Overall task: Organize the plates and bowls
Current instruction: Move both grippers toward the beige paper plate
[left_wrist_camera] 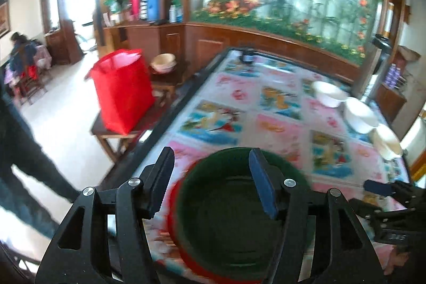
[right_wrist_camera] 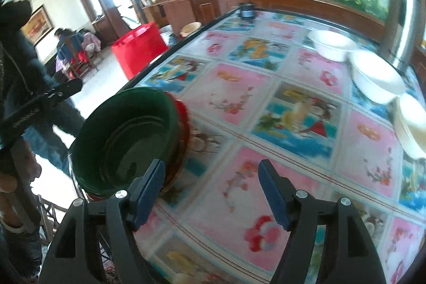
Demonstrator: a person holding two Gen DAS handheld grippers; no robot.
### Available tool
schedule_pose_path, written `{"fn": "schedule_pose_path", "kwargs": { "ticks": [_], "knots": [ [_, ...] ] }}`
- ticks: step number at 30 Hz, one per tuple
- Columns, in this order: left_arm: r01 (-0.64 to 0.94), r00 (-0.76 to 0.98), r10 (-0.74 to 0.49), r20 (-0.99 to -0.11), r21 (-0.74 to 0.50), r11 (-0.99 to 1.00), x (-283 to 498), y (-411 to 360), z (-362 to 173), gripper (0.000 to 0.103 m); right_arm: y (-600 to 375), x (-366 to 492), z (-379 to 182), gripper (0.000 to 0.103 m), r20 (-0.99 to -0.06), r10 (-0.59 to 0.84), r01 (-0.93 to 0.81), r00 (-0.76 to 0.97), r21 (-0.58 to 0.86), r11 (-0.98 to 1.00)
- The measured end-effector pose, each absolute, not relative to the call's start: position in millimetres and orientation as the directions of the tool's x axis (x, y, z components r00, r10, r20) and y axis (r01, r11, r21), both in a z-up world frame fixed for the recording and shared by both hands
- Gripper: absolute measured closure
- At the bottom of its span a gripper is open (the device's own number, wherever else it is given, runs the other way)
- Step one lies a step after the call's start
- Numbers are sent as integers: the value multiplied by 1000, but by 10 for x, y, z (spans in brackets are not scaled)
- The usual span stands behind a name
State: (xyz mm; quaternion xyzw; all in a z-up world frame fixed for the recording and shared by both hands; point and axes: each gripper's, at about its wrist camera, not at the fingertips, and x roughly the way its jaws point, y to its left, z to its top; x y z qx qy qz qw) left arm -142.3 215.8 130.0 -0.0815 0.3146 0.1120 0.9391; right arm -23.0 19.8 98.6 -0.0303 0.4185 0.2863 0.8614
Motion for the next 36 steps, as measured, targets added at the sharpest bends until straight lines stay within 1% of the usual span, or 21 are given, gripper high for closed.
{"fn": "schedule_pose_path", "kwargs": {
  "ticks": [6,13,23,36],
  "knots": [
    [-97,779,21,-626,-88,991,-1092,1464,1326,44,-279,-161,915,27,-755,411,-431,511,188,883],
    [11,744,-66,-665,-86,996,-703,756,1239,44,-839,-67,852,27,-766,353,-327,537,197,924],
    [69,696,-103,-711,-76,995,-265,4,1107,44,-1621,85,899,26,-761,284,-199,583,205,958],
    [106,662,-117,-741,-62,992,136,-614,979,44,-2334,327,895,26,-763,227,-100,605,210,972]
  ]
}}
